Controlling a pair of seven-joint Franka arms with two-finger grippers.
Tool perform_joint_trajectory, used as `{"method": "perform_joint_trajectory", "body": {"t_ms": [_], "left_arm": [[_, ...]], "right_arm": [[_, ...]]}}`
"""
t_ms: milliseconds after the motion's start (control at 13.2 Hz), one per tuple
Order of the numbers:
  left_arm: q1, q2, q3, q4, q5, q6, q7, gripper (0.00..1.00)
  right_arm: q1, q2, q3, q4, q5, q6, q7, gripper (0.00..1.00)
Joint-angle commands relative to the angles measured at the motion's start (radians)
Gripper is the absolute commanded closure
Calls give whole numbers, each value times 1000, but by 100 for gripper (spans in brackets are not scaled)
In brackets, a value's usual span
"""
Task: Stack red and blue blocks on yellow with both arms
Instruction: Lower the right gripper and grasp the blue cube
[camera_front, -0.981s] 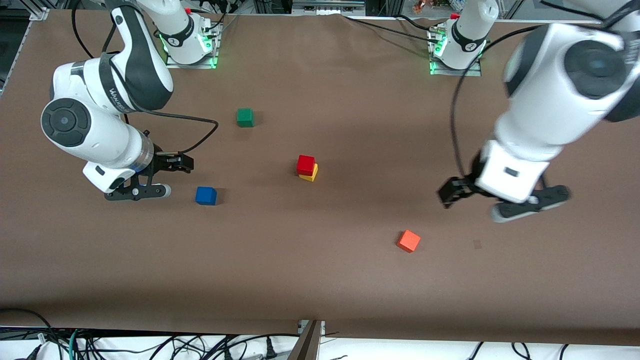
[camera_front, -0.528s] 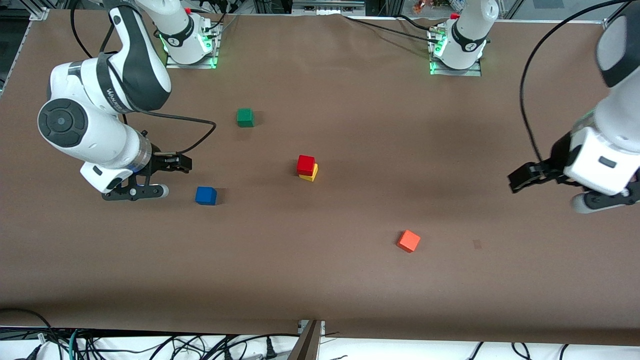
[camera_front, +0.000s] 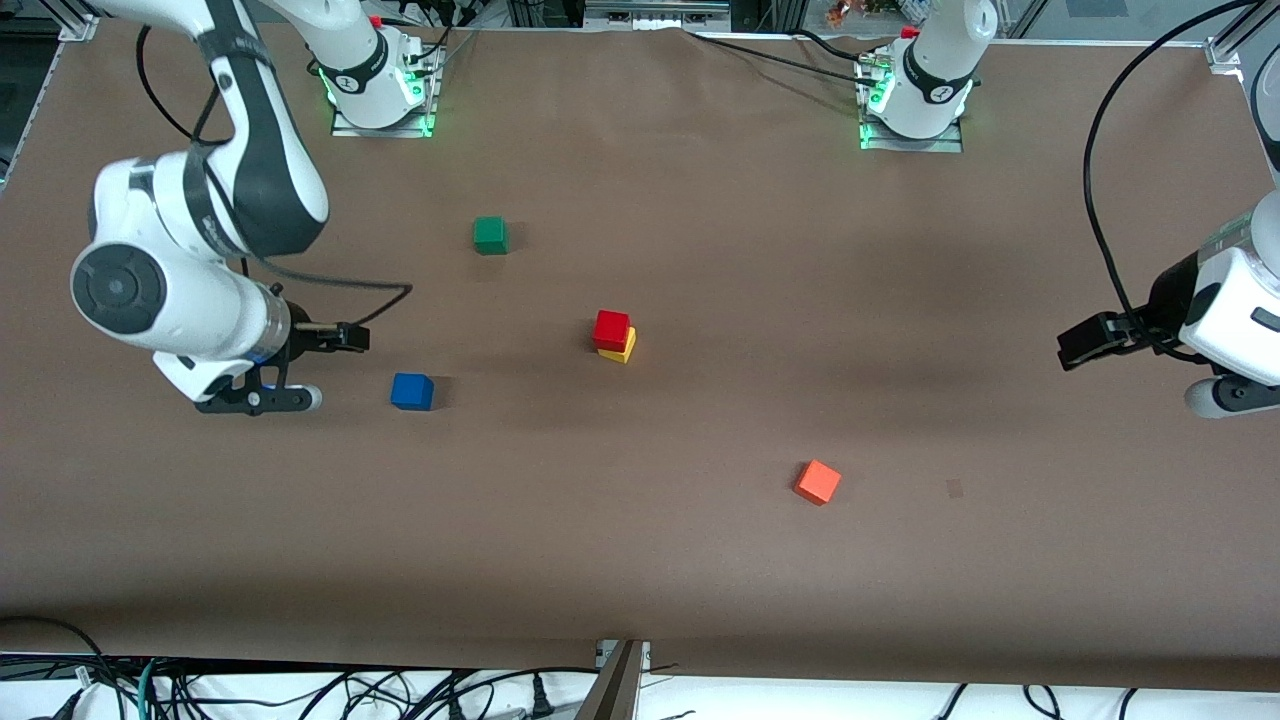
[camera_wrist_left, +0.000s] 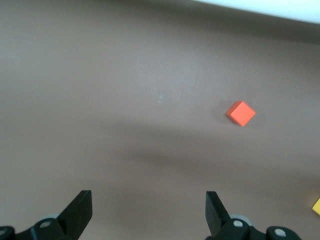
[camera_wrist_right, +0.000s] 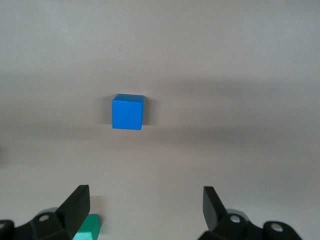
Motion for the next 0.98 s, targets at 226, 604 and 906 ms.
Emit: {"method": "perform_joint_trajectory", "body": {"t_ms": [226,604,906], "left_arm": [[22,-119,3,-126,-19,-36,162,0],[25,-205,78,-255,-102,3,177,0],[27,-331,87,-448,-102,103,199,0]], "right_arm": [[-11,180,8,23,93,117,50,0],[12,208,14,23,99,159,122,0],[21,259,14,23,84,266,124,0]]}}
